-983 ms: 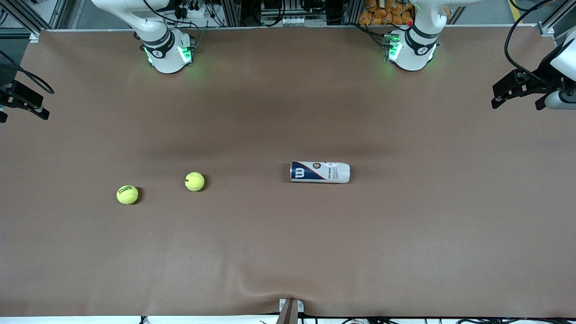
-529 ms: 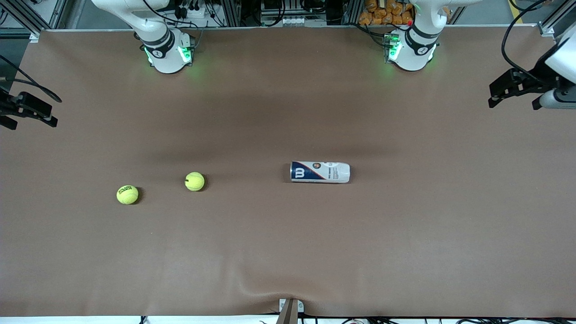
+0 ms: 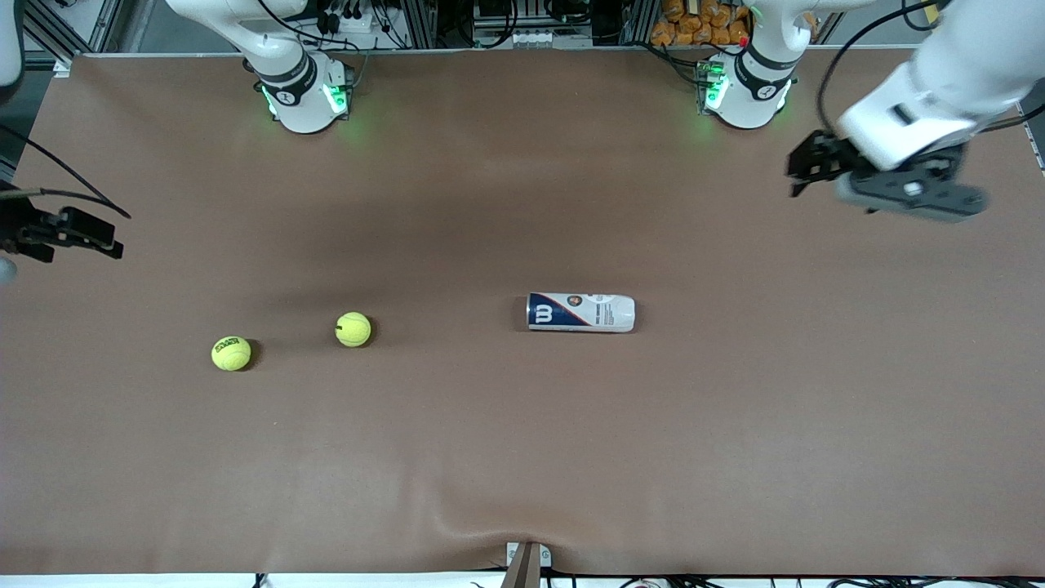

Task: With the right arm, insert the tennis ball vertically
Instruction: 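Reach the white can with the left gripper while the right gripper reaches balls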

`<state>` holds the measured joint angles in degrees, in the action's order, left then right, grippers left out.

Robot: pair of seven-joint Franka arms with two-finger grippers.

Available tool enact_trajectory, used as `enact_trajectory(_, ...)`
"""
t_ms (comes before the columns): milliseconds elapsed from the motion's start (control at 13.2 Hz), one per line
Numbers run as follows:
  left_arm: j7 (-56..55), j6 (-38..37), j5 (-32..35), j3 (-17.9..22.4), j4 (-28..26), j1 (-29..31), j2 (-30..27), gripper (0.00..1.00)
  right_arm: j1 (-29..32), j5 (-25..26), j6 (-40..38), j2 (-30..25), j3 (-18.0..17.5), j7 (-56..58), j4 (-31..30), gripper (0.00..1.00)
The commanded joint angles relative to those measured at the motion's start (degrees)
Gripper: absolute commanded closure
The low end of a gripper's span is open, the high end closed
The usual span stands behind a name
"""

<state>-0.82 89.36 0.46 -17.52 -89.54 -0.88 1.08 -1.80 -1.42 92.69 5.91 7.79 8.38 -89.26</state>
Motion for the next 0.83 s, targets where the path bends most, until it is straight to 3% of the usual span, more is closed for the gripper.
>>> enact_trajectory(0,0.29,3.35,0.59,-4.70,1.04,-0.35,3.73,0.00,0.48,0.63,1.18,1.81,-0.32,0.41,0.14,0.00)
enact_trajectory(151,0.29,5.99,0.86,-7.17,1.13,-2.27,6.90,0.00,0.92,0.63,2.40,3.39,-0.32,0.49,0.14,0.00)
enact_trajectory(454,0.29,14.24,1.29,-7.27,1.30,-9.30,13.93,0.00,1.54,0.54,4.86,6.73,-0.32,0.76,0.14,0.00)
enact_trajectory(756,3.53,17.51,6.99,-7.27,2.96,-15.72,20.43,0.00,3.12,-0.24,7.94,11.65,-0.32,0.93,0.14,0.00)
